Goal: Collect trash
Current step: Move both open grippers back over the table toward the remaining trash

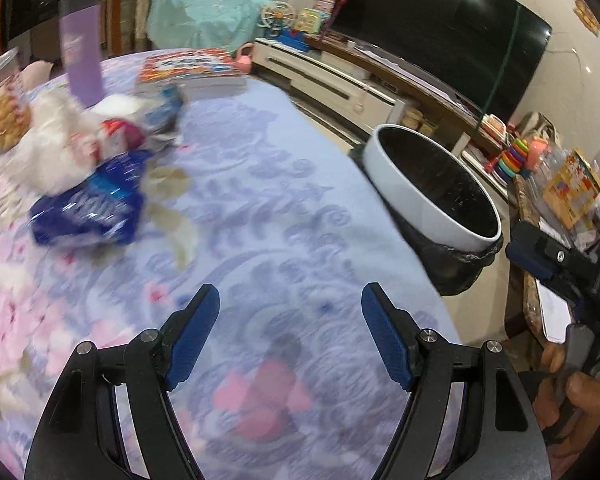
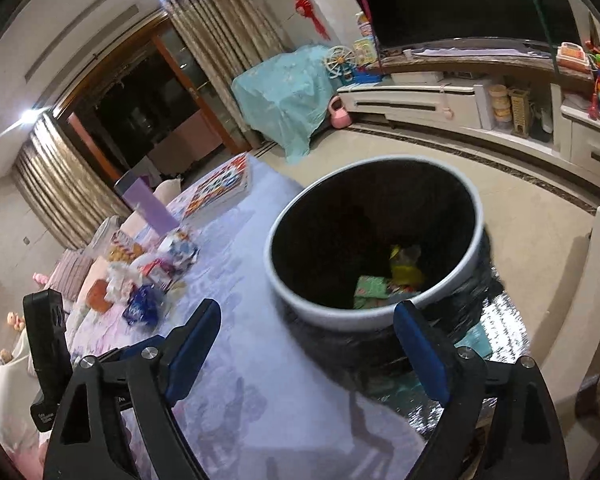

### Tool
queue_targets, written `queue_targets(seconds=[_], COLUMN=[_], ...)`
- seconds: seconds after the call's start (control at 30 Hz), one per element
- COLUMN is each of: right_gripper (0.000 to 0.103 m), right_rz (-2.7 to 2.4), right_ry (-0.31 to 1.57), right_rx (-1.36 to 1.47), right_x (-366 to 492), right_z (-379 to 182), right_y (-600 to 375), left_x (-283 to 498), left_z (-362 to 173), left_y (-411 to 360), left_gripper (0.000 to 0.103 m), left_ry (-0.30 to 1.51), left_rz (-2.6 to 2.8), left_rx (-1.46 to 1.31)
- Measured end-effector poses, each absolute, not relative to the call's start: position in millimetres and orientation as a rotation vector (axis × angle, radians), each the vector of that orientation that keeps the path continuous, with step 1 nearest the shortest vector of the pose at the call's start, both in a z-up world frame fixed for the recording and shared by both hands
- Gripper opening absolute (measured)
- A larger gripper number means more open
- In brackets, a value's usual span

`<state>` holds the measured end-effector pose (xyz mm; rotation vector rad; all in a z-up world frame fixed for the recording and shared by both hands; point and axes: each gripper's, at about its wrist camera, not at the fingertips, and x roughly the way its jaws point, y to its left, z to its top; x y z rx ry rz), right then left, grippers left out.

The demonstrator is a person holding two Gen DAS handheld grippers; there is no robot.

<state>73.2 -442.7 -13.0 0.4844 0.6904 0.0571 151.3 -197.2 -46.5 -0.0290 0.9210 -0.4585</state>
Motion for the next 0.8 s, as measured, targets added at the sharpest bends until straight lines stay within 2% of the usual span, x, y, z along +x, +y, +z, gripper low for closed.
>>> queue_targets(seconds=[0.8], right_gripper=[0.091], right_rz=[0.228], right_ry=[0.801], right_rx=[0.41], right_x=[84], right_z=[-41], right_y=[-329], left_x=[143], left_z=[-63], left_y=[-66], left_gripper=[0.075], left_ry=[0.924], left_rz=[-0.258], left_rx=[-0.159])
